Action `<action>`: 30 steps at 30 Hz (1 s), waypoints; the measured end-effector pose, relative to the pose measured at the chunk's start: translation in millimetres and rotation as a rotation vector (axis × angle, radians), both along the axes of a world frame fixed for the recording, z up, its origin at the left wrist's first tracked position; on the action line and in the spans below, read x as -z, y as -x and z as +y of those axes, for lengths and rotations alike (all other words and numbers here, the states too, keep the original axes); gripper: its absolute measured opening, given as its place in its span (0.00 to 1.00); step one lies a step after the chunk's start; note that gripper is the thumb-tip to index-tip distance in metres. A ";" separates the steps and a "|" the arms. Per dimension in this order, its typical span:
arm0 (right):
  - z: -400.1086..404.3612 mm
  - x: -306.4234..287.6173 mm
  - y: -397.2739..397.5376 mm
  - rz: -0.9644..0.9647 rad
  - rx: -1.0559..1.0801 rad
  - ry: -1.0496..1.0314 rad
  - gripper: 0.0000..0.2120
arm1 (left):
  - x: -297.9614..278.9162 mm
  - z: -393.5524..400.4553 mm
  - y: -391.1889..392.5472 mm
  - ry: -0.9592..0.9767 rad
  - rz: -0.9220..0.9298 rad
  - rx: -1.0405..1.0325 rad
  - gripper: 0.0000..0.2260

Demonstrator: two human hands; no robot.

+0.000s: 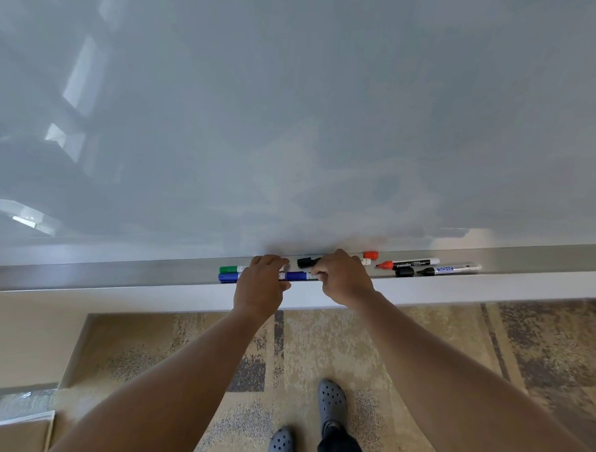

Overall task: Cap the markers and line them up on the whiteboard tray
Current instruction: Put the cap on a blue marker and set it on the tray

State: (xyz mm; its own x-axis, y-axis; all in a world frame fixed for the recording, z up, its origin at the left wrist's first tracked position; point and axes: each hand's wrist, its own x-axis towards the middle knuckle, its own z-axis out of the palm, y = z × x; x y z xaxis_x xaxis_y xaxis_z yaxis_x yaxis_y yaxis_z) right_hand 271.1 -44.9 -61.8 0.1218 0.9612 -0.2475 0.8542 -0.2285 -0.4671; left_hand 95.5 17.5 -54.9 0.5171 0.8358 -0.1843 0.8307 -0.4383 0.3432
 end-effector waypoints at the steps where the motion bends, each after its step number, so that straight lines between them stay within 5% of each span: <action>1: -0.4 0.6 0.3 -0.013 -0.008 -0.003 0.11 | 0.8 -0.8 0.7 -0.005 0.004 0.001 0.20; 9: -1.7 -0.5 3.6 -0.006 -0.015 -0.054 0.19 | 0.8 -1.9 0.0 -0.003 -0.023 -0.010 0.19; 18: -6.6 -2.5 -13.6 -0.072 0.120 -0.215 0.16 | -3.5 -0.3 -12.9 -0.083 -0.002 0.058 0.21; 30: -6.4 -4.9 -29.9 -0.212 0.120 -0.055 0.19 | -6.4 -0.1 -44.8 -0.156 0.133 0.112 0.12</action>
